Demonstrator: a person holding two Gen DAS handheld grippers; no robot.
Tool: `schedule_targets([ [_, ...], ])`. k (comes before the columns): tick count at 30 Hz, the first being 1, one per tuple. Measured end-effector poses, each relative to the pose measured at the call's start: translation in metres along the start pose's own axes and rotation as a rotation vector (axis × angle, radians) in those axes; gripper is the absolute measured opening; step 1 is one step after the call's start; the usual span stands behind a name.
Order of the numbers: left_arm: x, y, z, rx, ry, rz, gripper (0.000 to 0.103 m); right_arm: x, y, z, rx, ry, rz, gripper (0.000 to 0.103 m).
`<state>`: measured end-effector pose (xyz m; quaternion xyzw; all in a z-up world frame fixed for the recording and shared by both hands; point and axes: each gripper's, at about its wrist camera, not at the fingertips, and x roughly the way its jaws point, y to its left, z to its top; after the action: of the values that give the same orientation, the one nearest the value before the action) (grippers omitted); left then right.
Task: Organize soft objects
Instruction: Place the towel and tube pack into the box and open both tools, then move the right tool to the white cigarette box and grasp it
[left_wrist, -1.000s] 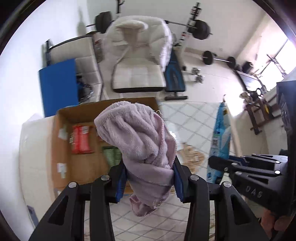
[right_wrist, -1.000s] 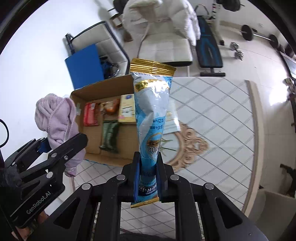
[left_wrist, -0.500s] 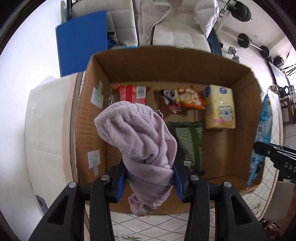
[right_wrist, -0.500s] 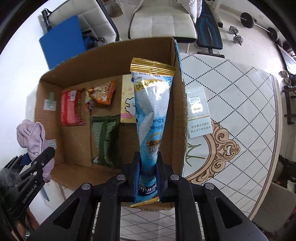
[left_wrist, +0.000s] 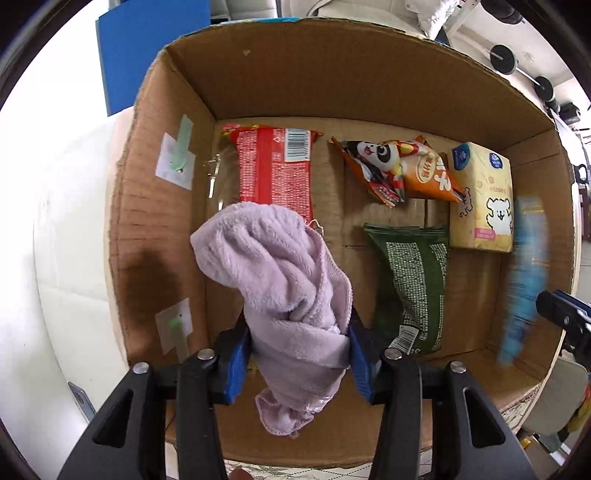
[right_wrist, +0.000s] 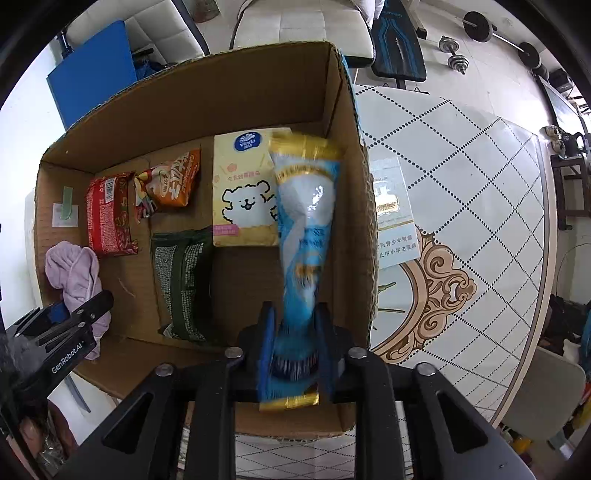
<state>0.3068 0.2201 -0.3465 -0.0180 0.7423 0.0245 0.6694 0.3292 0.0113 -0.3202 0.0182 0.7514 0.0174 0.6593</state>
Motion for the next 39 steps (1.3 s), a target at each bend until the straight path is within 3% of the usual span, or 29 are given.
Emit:
schedule_targets([
  [3, -0.006, 0.003, -0.002, -0.012, -0.011, -0.008, 0.056, -0.009, 0.003, -0.003, -0.007, -0.015, 0.031, 0.074],
  [6, -0.014, 0.006, -0.007, -0.019, -0.024, -0.017, 0.094, -0.017, 0.007, -0.008, -0.029, -0.027, 0.031, 0.075],
  [7, -0.019, 0.009, -0.007, -0.022, -0.03, -0.012, 0.096, -0.019, 0.009, -0.009, -0.036, -0.026, 0.033, 0.075],
  [11, -0.036, 0.007, -0.019, -0.029, -0.065, -0.026, 0.096, -0.025, 0.013, -0.017, -0.071, -0.04, 0.017, 0.086],
  [14, -0.053, 0.004, -0.031, -0.035, -0.109, -0.029, 0.096, -0.028, 0.014, -0.027, -0.096, -0.053, -0.001, 0.087],
  [17, -0.074, -0.002, -0.038, -0.047, -0.161, -0.038, 0.096, -0.03, 0.016, -0.038, -0.122, -0.074, -0.024, 0.095],
  [21, -0.095, -0.012, -0.051, -0.046, -0.226, -0.015, 0.103, -0.036, 0.015, -0.053, -0.142, -0.105, -0.024, 0.095],
  [26, -0.113, -0.026, -0.065, -0.048, -0.278, -0.052, 0.103, -0.048, 0.005, -0.067, -0.125, -0.138, 0.032, 0.095],
  [29, -0.121, -0.035, -0.068, -0.042, -0.306, -0.068, 0.103, -0.065, -0.026, -0.071, -0.056, -0.186, 0.093, 0.095],
  [33, -0.117, -0.05, -0.066, -0.027, -0.304, -0.059, 0.103, -0.074, -0.089, -0.059, 0.082, -0.218, 0.096, 0.095],
  [39, -0.089, -0.07, -0.058, -0.022, -0.251, -0.037, 0.103, -0.025, -0.154, -0.023, 0.201, -0.132, 0.114, 0.095],
])
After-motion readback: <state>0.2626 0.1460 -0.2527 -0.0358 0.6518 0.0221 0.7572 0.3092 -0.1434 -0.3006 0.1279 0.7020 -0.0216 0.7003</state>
